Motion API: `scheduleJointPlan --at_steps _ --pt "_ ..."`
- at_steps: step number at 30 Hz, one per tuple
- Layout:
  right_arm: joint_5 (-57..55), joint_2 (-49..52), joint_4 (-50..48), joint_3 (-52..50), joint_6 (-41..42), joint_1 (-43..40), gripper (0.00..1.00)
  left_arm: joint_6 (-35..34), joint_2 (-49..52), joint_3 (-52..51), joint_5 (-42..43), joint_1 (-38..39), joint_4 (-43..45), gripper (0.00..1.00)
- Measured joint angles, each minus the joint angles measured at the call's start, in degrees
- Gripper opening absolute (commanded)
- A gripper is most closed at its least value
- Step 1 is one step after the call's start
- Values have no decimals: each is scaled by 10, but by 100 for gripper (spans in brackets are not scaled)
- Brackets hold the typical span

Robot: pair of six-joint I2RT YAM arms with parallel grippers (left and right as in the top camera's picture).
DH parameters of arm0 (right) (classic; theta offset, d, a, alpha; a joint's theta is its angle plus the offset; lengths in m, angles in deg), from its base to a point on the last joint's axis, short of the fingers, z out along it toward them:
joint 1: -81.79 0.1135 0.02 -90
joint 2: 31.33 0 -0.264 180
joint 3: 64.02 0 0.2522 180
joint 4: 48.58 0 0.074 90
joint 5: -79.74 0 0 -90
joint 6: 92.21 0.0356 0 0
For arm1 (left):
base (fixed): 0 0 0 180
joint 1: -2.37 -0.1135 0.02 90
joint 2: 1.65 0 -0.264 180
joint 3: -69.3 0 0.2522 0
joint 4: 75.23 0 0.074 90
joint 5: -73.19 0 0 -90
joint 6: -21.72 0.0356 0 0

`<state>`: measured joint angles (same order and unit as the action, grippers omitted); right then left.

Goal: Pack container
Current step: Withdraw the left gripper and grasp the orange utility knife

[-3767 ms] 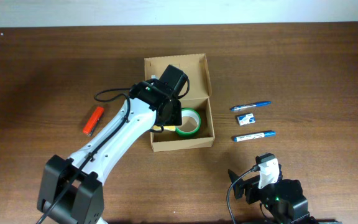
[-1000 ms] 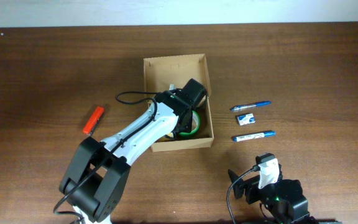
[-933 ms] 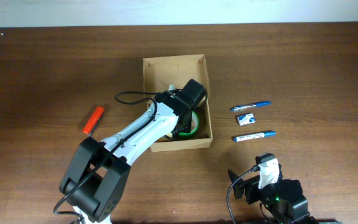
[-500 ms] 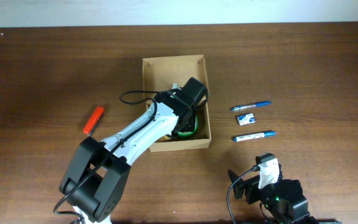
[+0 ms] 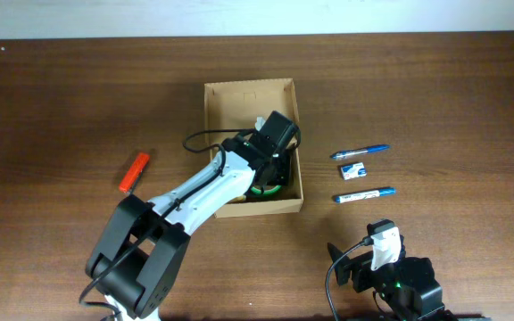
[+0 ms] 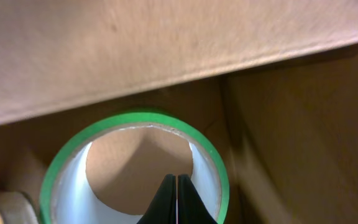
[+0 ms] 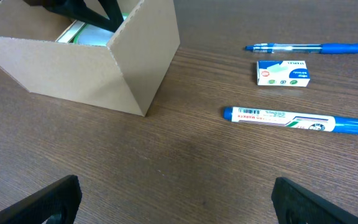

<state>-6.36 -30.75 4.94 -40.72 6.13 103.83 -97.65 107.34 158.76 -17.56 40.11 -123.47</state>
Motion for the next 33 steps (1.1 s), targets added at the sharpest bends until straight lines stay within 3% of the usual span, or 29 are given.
scheduleJointPlan --at_steps 18,25,28,33 --pt "0 0 0 0 0 0 100 0 40 -7 79 0 89 2" --pt "0 0 0 0 0 0 99 3 33 -7 79 1 74 2" --pt "0 0 0 0 0 0 99 16 -36 -9 38 1 25 2" --pt "0 0 0 0 0 0 99 29 -261 -7 -84 1 -116 2"
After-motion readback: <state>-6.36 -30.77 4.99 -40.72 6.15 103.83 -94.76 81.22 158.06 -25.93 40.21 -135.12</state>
